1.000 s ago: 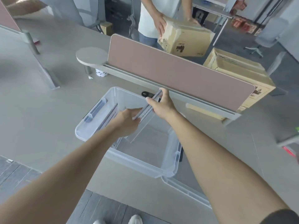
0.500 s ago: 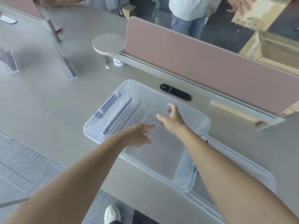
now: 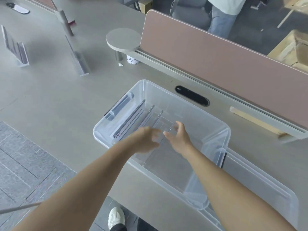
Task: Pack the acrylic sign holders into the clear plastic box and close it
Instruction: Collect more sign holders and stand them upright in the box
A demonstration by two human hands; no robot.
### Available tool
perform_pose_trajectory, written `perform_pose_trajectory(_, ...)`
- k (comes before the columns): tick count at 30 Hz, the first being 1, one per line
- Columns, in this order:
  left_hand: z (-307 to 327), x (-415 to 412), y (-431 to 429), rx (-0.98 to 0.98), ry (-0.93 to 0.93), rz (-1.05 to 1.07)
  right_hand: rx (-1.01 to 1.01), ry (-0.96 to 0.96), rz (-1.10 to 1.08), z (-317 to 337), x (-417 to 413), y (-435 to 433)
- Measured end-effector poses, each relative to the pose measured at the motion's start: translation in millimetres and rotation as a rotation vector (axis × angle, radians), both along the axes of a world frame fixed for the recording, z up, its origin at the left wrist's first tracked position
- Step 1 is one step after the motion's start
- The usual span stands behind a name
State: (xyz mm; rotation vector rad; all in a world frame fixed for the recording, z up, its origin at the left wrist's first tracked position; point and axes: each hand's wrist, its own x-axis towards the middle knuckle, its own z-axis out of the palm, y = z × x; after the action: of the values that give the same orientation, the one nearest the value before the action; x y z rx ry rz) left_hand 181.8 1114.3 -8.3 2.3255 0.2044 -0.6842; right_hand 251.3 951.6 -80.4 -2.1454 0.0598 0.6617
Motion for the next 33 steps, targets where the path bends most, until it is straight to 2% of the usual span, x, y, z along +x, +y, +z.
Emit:
perform_pose_trajectory(4,12,3,42,0.113,-0.403,0.101,-0.046,0.046,0.031,6,-16,2)
perform_pose_trajectory(7,9,0,74,0.3,-0.525,0.082,-0.05,0.137,0.117,8,-34,9)
perform_pose_trajectory(9,6,-4,91,0.445,-0.498,0.065,-0.034,0.172,0.122,7,-40,14)
perform_pose_trajectory(11,-2,-10,105,0.506,-0.419,0.081,-0.015,0.198,0.076,5,-39,19)
perform_pose_trajectory(14,-18,-20,116,0.434,-0.324,0.151,0.018,0.193,0.029,0,-34,22)
perform_pose_trajectory(20,-22,-19,117,0.383,-0.384,0.208,0.033,0.176,0.023,-4,-21,31)
perform_pose_trajectory(33,-25,-18,117,0.356,-0.388,0.259,0.069,0.159,0.044,1,-14,34)
